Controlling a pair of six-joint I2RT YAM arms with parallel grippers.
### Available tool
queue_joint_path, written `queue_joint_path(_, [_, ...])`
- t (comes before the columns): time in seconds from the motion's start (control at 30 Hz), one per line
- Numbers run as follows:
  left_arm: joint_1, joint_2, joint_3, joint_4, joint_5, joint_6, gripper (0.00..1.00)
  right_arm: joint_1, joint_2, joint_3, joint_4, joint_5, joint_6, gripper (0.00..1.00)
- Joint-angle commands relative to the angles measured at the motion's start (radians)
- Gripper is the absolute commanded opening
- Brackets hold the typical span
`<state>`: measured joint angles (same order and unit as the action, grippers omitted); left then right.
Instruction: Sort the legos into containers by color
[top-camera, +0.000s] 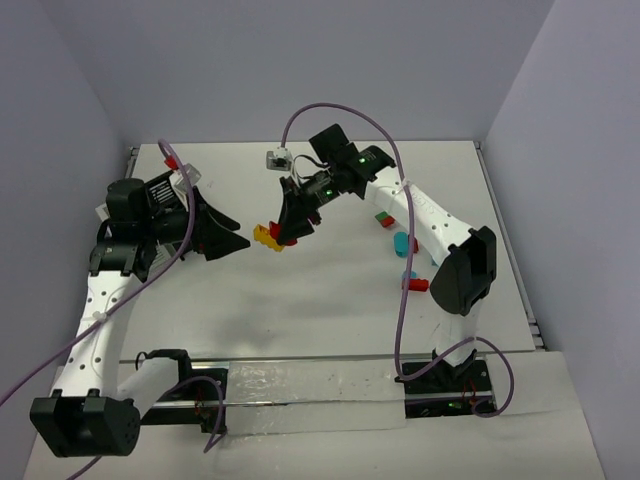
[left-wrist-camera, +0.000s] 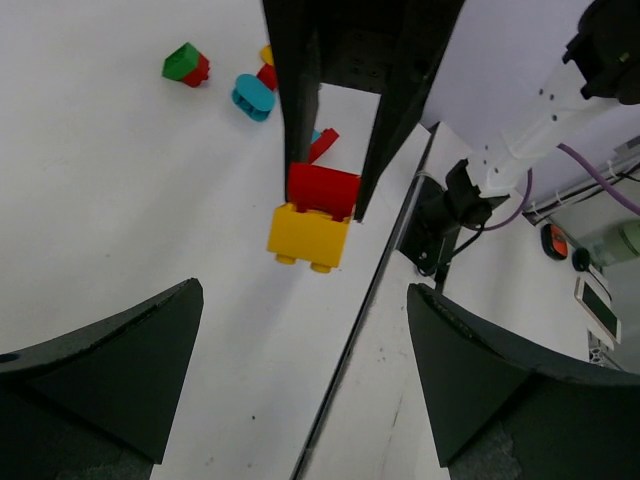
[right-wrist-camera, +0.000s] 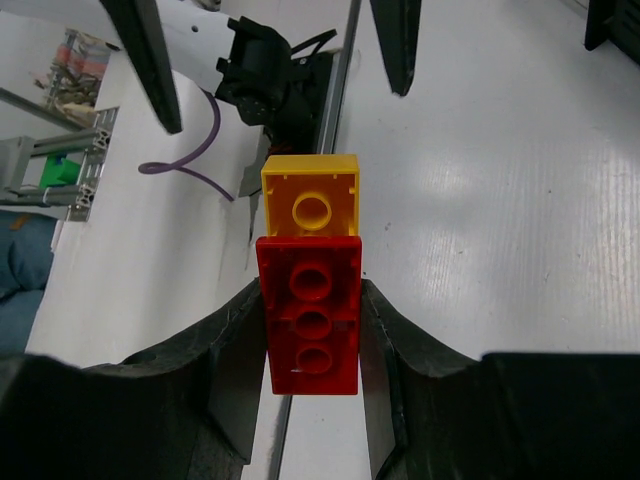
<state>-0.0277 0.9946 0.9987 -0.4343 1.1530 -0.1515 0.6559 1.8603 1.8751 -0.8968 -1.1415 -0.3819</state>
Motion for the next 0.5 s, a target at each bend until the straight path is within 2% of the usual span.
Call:
queue_joint_path(0.0, [-0.052, -0.032, -0.009, 0.114, 0.041, -0.061, 0.94, 0.026, -0.033, 0.013, 0.013, -0.032, 0.006, 0.00])
queue_joint_path(0.23, [-0.112, -0.005, -0.018, 0.152, 0.008, -0.093, 0.94, 0.046, -0.035, 0.031, -0.006, -0.039, -0.001, 0.00])
queue_joint_path(0.37, [-0.122, 0.009, -0.018, 0.142, -0.005, -0.085, 0.89, 0.053, -0.047, 0.031, 0.007, -0.045, 0.014, 0.00])
queue_joint_path(0.47, [-0.128, 0.016, -0.012, 0.113, -0.019, -0.061, 0.80, 0.056, -0.058, 0.029, 0.024, -0.048, 0.028, 0.00])
